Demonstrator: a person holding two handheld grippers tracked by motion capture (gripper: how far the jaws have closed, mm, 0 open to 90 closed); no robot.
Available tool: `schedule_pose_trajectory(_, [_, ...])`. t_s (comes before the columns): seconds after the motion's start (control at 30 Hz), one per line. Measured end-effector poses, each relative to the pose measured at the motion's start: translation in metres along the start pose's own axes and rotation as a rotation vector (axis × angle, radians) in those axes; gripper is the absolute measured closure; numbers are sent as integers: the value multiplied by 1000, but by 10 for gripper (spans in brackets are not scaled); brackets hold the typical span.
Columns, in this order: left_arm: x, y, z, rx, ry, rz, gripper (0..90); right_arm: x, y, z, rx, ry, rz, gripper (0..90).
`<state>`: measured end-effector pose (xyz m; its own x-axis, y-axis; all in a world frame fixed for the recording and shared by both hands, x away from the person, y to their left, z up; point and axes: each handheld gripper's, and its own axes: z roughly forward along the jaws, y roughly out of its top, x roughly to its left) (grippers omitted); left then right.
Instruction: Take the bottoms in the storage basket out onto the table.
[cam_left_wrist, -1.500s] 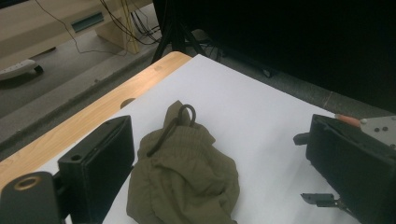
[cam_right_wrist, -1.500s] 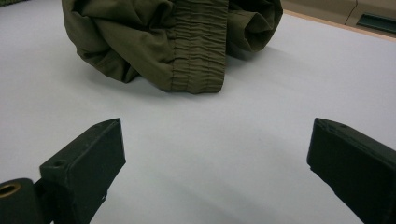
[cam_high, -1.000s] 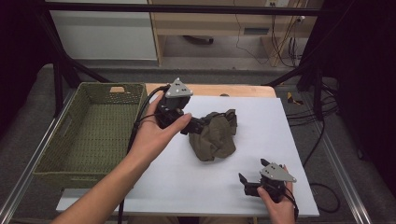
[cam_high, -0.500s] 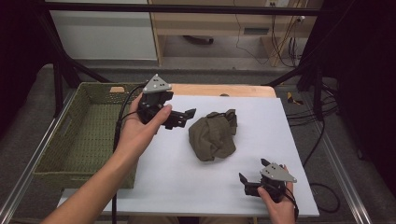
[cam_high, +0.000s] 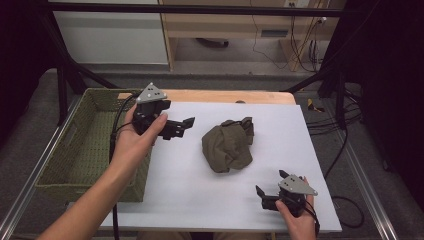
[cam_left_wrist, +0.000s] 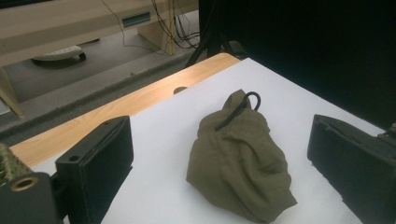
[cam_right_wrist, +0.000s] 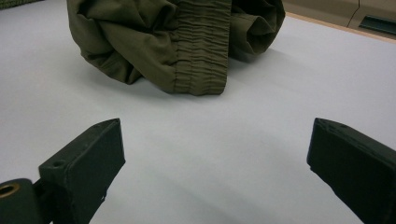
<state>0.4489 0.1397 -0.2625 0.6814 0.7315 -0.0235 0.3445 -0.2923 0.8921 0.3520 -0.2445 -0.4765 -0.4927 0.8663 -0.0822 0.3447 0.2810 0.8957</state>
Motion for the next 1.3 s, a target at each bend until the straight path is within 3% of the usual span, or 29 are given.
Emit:
schedule_pose_trajectory(0.37, [10, -21, -14, 16, 9, -2, 71, 1, 0, 1, 3, 0, 0, 44])
schedule_pose_trajectory(0.63, [8, -41, -21, 44, 6, 13, 71, 1, 0, 1, 5, 1, 0, 44])
schedule_pose_trajectory(0.87, [9, -62, -28, 47, 2, -28, 71, 1, 0, 1, 7, 2, -3, 44])
schedule_pose_trajectory(1.3, [20, -95, -41, 67, 50, -33, 71, 2, -1, 1, 10, 3, -8, 44])
